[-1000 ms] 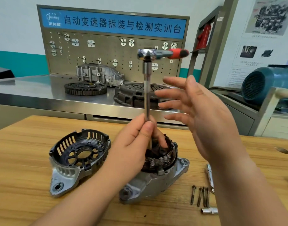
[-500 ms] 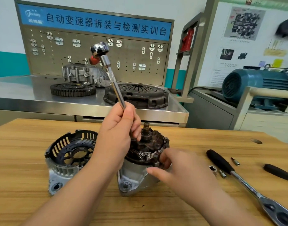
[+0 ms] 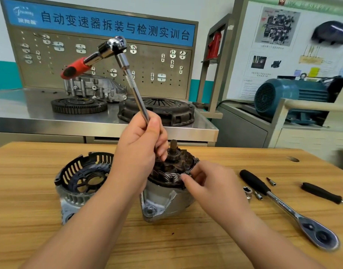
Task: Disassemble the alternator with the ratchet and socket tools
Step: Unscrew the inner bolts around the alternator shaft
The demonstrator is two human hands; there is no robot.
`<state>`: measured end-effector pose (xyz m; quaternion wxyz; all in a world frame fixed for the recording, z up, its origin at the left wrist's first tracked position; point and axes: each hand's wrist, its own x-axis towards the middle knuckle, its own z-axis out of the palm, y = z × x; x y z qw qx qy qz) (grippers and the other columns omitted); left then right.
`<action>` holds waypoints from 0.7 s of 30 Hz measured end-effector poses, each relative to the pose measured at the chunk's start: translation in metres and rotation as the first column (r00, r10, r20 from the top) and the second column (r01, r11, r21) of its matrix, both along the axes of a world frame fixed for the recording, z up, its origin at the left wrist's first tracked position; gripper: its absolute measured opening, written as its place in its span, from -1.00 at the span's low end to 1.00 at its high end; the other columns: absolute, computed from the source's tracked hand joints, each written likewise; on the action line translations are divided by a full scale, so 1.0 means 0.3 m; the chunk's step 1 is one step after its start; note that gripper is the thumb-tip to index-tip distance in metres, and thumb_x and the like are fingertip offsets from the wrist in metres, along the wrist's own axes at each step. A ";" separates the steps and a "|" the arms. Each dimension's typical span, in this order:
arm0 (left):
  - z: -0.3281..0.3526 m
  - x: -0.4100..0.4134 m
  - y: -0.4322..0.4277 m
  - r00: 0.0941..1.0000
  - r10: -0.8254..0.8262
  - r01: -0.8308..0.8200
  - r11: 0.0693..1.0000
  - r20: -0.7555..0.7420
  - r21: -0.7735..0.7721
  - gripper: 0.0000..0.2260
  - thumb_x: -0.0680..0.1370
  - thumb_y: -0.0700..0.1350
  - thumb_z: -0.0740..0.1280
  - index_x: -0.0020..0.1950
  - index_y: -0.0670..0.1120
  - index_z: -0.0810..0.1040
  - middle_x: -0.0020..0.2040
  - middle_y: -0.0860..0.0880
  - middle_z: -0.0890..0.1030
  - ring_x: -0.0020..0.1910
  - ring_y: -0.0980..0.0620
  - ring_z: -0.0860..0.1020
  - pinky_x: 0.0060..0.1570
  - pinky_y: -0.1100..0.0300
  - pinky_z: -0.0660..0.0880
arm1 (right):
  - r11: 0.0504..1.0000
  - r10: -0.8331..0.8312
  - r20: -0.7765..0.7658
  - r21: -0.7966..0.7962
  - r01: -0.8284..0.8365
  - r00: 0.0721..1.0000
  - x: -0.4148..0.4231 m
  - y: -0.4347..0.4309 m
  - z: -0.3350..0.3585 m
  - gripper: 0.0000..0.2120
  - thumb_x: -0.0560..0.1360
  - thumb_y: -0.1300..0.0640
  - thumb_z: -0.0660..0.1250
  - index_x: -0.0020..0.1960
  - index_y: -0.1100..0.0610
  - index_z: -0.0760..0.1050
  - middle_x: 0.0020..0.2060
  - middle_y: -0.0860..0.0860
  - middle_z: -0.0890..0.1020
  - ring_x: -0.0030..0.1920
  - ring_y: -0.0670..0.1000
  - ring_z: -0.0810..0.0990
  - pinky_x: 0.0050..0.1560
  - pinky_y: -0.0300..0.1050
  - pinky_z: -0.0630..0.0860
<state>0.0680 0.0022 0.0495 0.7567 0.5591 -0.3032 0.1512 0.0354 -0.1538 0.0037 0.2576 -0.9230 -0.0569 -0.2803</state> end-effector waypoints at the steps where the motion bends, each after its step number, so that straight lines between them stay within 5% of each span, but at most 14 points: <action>1: 0.000 0.000 0.001 1.000 -0.006 0.006 1.000 0.006 0.009 -0.76 0.65 -0.13 0.07 -0.21 -0.07 0.34 -0.45 0.08 0.32 -0.47 0.08 0.30 -0.45 0.26 0.34 | 0.999 0.016 0.014 0.041 -0.017 1.000 0.001 -0.004 0.009 -0.80 0.47 -0.11 0.37 -0.22 0.00 0.52 -0.39 -0.12 0.56 -0.30 -0.13 0.53 -0.28 -0.14 0.50; 6: -0.007 -0.001 -0.004 0.999 -0.038 0.038 0.998 -0.002 0.050 -0.71 0.65 -0.14 0.09 -0.26 0.00 0.38 -0.45 0.08 0.33 -0.47 0.08 0.31 -0.46 0.24 0.35 | 0.924 0.152 -0.018 0.358 -0.135 0.988 0.008 -0.064 0.068 -0.88 0.46 0.03 0.42 -0.25 0.00 0.59 -0.37 -0.15 0.62 -0.36 -0.18 0.55 -0.35 -0.30 0.50; 10: -0.019 0.002 -0.016 0.995 -0.096 0.099 0.990 -0.034 0.105 -0.77 0.55 -0.05 0.14 -0.30 0.01 0.41 -0.47 0.08 0.34 -0.50 0.08 0.31 -0.49 0.25 0.35 | 0.829 0.182 -0.096 0.551 -0.100 0.979 0.011 -0.178 0.077 -0.90 0.46 0.11 0.44 -0.22 0.09 0.64 -0.33 0.04 0.65 -0.35 -0.13 0.59 -0.38 -0.26 0.53; 16: -0.037 0.001 -0.038 0.994 -0.105 0.105 0.972 -0.013 0.211 -0.76 0.54 -0.02 0.14 -0.31 0.01 0.41 -0.48 0.08 0.33 -0.50 0.08 0.30 -0.48 0.25 0.36 | 0.844 0.112 -0.374 0.524 0.110 0.921 0.005 -0.352 0.015 -0.87 0.44 0.10 0.47 -0.18 0.16 0.65 -0.33 0.17 0.62 -0.36 -0.01 0.52 -0.40 -0.20 0.47; 21: -0.039 0.003 -0.039 0.994 -0.110 0.109 0.971 -0.007 0.212 -0.77 0.54 -0.02 0.15 -0.30 -0.02 0.40 -0.47 0.08 0.32 -0.49 0.06 0.31 -0.48 0.25 0.37 | 0.847 0.057 -0.554 0.467 0.254 0.831 -0.003 -0.445 -0.039 -0.81 0.44 0.05 0.49 -0.14 0.19 0.64 -0.52 -0.06 0.46 -0.53 -0.11 0.34 -0.50 -0.25 0.32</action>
